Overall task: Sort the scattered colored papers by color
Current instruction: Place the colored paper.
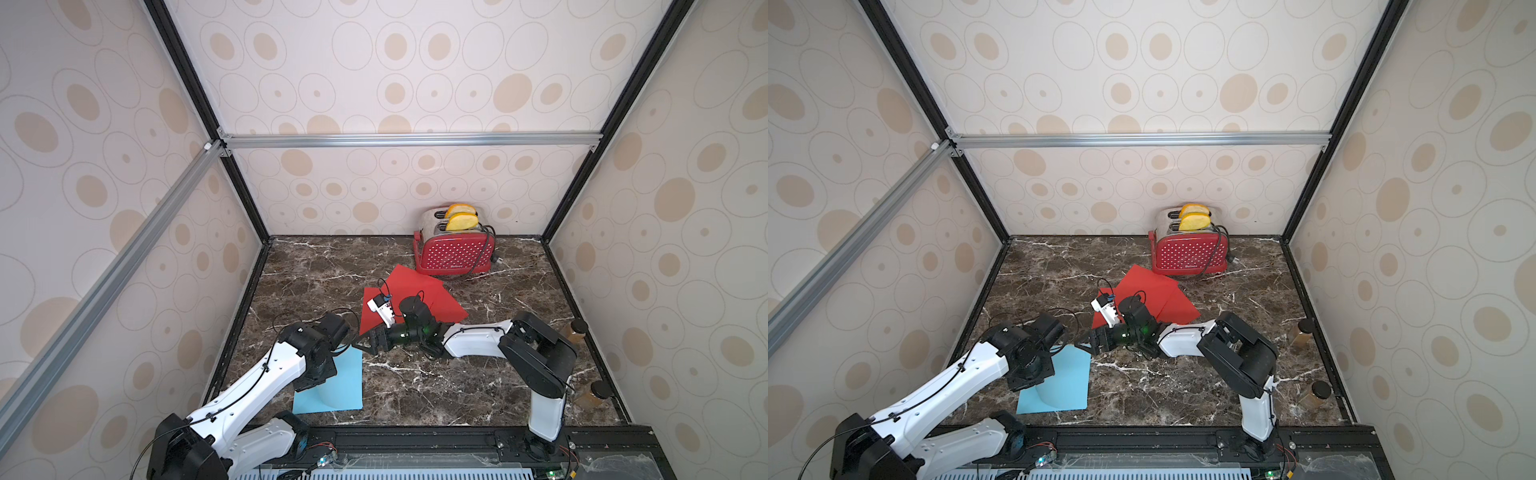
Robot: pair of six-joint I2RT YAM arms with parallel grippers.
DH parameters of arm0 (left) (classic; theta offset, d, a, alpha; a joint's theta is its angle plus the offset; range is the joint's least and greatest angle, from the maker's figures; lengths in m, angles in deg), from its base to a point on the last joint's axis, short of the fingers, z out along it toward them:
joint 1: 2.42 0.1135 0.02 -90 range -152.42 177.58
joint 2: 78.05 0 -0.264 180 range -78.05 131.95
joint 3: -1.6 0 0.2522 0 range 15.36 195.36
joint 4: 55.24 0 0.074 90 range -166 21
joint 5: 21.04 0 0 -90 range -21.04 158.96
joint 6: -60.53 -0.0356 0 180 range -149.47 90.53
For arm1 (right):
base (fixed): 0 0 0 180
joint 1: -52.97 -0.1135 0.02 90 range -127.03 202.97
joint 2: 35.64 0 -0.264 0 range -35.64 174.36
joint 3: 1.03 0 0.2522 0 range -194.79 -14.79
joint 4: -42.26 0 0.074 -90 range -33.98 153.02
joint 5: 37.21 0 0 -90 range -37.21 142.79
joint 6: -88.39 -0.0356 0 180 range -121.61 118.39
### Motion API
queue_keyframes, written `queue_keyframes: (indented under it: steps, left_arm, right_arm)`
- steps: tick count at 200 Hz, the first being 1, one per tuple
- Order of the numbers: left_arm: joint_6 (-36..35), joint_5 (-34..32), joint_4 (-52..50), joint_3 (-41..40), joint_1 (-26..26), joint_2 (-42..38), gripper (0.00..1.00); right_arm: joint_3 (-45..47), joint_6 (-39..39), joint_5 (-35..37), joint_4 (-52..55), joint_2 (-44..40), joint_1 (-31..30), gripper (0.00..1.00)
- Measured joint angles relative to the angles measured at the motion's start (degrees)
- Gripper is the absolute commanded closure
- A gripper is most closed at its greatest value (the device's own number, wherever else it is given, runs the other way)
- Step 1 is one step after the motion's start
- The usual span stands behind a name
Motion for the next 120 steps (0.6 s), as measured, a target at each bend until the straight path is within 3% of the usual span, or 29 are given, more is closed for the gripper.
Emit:
queue_keyframes:
  steps: [120]
  left_arm:
    - [-3.8,-1.8,1.6,0.7,0.0,4.9,1.0]
  right_arm:
    - [-2.0,-3.7,-2.3,-2.6,5.8,-1.8,0.11]
